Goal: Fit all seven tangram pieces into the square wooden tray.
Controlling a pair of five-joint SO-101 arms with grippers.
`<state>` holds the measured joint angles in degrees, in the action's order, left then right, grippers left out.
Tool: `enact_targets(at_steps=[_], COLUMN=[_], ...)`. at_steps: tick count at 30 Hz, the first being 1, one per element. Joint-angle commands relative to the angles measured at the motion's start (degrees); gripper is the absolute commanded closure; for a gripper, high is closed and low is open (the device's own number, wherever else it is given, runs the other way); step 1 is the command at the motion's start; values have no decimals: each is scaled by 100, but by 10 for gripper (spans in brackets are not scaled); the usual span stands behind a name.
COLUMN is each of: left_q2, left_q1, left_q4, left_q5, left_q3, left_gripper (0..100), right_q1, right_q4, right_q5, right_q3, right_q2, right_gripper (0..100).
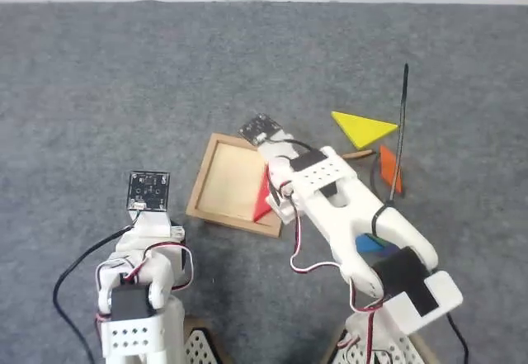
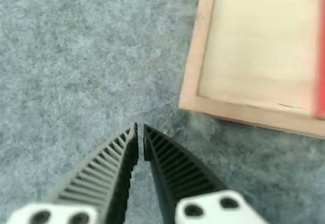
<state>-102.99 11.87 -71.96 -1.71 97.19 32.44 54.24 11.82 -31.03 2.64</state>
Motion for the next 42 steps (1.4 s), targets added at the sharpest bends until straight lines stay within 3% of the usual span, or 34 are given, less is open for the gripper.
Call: enact_targets(at_steps=[1, 9, 20, 28, 33, 42], left_q2=[-105, -105, -105, -105, -105, -105], left_q1=[26, 26, 26, 26, 26, 26], left_q4=[-26, -26, -26, -26, -26, -26], left_q5=[97, 97, 97, 97, 97, 97], left_q3=[-75, -75, -75, -75, -75, -75], left_gripper=[982, 982, 982, 982, 982, 982], right_q1=[75, 66, 488, 127, 347, 655], right_q4=[4, 57, 171, 233, 242, -180], right_q5=[-79, -105, -158, -360, -1934, -2127], right_q3=[519, 730, 1644, 1503, 1477, 993], right_q2=[-48, 40, 1455, 1385, 664, 892], right_gripper=[783, 783, 782, 781, 780, 781])
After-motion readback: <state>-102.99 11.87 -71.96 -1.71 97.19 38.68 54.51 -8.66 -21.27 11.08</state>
